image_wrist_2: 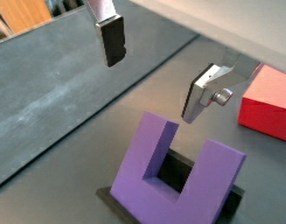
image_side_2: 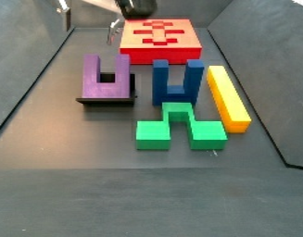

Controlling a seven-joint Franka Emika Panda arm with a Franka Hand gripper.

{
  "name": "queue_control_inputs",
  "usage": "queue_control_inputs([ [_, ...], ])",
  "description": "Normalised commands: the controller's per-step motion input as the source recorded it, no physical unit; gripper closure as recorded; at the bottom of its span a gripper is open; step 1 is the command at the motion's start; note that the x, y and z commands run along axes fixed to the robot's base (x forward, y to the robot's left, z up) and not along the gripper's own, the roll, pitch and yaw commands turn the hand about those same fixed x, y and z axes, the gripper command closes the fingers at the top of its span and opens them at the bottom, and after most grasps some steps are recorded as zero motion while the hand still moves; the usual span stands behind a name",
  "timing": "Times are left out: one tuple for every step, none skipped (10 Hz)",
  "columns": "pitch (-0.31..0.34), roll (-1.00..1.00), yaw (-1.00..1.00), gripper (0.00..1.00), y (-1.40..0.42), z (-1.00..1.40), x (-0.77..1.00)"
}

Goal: Pick up the purple object. Move up. Place the purple object on the fixture. Regrasp the purple object. Move to above the board. Insert the purple object.
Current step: Regrasp the purple object.

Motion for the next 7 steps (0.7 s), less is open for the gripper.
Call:
queue_control_inputs([
  [0.669,0.62,0.23,0.0,0.0,0.13,0.6],
  [0.511,0.67,0.32,0.0,0.0,0.06,0.65],
  [0.303,0.76,0.43,0.0,0.0,0.0,0.69],
  [0.097,0.73,0.46,0.0,0.0,0.0,0.59],
  [0.0,0.7,0.47,0.0,0.0,0.0,0.52],
  [0.0,0.73,0.45,0.0,0.0,0.0,0.52],
  [0.04,0.97,0.38,0.0,-0.13,-0.08,0.48],
])
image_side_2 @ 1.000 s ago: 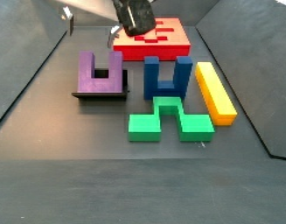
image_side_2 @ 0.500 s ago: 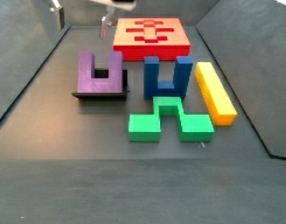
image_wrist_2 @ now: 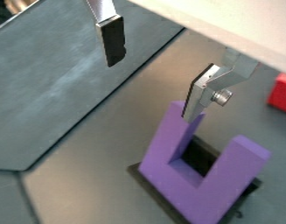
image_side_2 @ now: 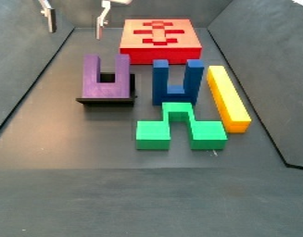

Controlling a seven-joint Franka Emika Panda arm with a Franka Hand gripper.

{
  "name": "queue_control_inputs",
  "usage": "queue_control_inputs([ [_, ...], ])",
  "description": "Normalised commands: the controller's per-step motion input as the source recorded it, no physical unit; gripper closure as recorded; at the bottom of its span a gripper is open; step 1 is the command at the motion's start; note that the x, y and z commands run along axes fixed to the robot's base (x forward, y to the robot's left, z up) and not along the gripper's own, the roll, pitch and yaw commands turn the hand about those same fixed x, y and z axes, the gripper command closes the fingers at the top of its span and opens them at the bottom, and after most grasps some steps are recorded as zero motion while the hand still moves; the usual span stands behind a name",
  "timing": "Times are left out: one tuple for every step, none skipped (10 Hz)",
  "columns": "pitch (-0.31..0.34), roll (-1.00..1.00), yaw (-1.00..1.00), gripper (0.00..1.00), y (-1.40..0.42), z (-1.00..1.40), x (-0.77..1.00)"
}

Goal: Pick up the purple object. Move up. Place the purple object on the fixture. Regrasp the purple object. Move to above the board. Insert the purple object.
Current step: Regrasp the purple object.

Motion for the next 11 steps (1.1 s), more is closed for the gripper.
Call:
queue_control_inputs([
  [0.369,0.89,0.15,0.0,-0.39,-0.26,0.34],
  [0.709,0.7,0.0,0.0,-0.52,-0.25,0.47],
  [0.74,0.66,0.0,0.0,-0.52,-0.25,0.47],
  [0.749,0.63,0.0,0.0,-0.51,-0.26,0.47],
  [0.72,0.61,0.0,0.0,-0.49,-0.29,0.43],
  [0.469,0.48,0.0,0.0,-0.19,-0.2,0.46],
  [0.28,0.65,0.18,0.0,0.0,-0.19,0.65],
  [0.049,0.81,0.26,0.0,0.0,-0.17,0.38],
  [0.0,0.85,0.28,0.0,0.0,-0.16,0.12],
  [0.0,0.71,0.24,0.0,0.0,-0.24,0.0],
  [0.0,0.45,0.28,0.0,0.0,-0.24,0.05],
])
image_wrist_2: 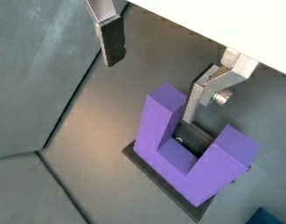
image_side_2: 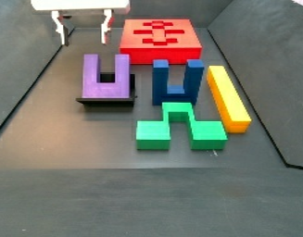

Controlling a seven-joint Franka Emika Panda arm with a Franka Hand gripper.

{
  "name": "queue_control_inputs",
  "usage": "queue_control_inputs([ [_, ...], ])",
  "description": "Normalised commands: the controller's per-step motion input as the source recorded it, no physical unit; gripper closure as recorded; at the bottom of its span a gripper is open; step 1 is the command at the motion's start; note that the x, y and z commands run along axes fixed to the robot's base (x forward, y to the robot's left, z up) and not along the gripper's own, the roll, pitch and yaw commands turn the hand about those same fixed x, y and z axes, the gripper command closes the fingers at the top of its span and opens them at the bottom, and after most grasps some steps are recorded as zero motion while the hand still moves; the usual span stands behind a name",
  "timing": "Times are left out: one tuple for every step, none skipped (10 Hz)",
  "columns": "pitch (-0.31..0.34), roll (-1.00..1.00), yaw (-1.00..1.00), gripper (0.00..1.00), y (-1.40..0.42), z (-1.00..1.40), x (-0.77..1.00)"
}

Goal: Pick up the purple object. Move up. Place the purple object on the fixture. Regrasp the purple object. Move to above the board. Insert the purple object.
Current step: Regrasp the purple object.

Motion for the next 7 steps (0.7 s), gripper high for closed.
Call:
queue_control_inputs([
  [0.0,0.42,0.3,0.0,0.0,-0.27,0.09],
  [0.031,0.38,0.3,0.0,0.0,-0.27,0.12],
  [0.049,0.34,0.33,0.0,0.0,-0.3,0.16],
  [0.031,0.32,0.35,0.0,0.0,-0.3,0.18],
  [0.037,0.25,0.33,0.0,0.0,-0.25,0.15],
  [0.069,0.16,0.3,0.0,0.03,-0.17,0.17],
  [0.091,0.17,0.3,0.0,0.01,-0.19,0.2],
])
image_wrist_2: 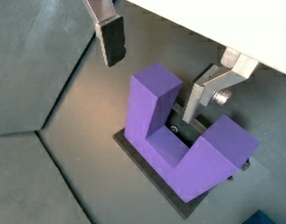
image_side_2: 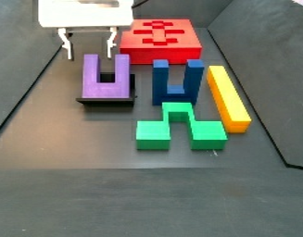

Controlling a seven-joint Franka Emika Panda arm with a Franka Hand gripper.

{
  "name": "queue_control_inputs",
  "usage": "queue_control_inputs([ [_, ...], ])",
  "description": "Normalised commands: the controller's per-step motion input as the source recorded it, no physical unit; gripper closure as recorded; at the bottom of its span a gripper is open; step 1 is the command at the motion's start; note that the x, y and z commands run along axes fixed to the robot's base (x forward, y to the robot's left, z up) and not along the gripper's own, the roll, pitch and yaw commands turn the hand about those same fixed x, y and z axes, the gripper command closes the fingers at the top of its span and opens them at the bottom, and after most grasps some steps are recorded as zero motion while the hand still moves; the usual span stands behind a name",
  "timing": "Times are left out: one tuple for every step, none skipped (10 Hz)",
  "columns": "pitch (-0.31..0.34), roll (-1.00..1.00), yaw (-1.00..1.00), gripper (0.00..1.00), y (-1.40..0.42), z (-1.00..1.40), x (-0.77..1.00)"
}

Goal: Pick up the purple object. Move up. Place the purple object on the fixture. Regrasp the purple object. Move to above the board. Insert the purple object.
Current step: Regrasp the purple object.

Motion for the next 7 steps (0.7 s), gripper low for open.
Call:
queue_control_inputs([
  [0.123,0.25,0.3,0.0,0.07,-0.18,0.27],
  [0.143,0.28,0.29,0.0,0.09,-0.17,0.28],
  [0.197,0.23,0.23,0.0,0.13,-0.07,0.3],
  [0.243,0.0,0.0,0.0,0.05,0.0,0.14],
  [0.0,0.02,0.0,0.0,-0.01,0.0,0.0],
  [0.043,-0.09,0.03,0.0,0.03,-0.18,-0.08],
  [0.054,-0.03,0.06,0.0,0.0,-0.31,-0.13],
])
